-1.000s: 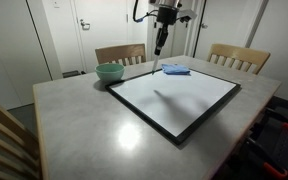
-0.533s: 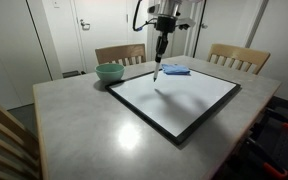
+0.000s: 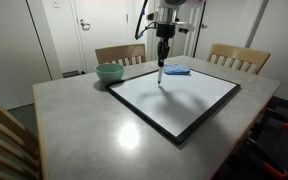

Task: Take the marker out of the bowl and use it to write on the board

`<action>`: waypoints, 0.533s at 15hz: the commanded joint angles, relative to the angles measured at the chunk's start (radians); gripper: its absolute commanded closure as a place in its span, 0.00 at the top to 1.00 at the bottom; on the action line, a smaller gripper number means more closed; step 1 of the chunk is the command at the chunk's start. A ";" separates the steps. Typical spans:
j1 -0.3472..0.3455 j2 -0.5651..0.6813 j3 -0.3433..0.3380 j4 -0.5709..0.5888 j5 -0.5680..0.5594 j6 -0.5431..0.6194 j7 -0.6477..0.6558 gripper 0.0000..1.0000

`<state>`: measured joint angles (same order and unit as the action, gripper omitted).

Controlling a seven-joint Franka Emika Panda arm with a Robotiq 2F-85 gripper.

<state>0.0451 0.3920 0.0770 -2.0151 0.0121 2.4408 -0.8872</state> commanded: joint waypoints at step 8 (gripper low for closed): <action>-0.025 0.045 0.041 0.006 -0.066 0.186 0.056 0.05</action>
<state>0.0438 0.4130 0.0917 -2.0155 -0.0413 2.5784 -0.8447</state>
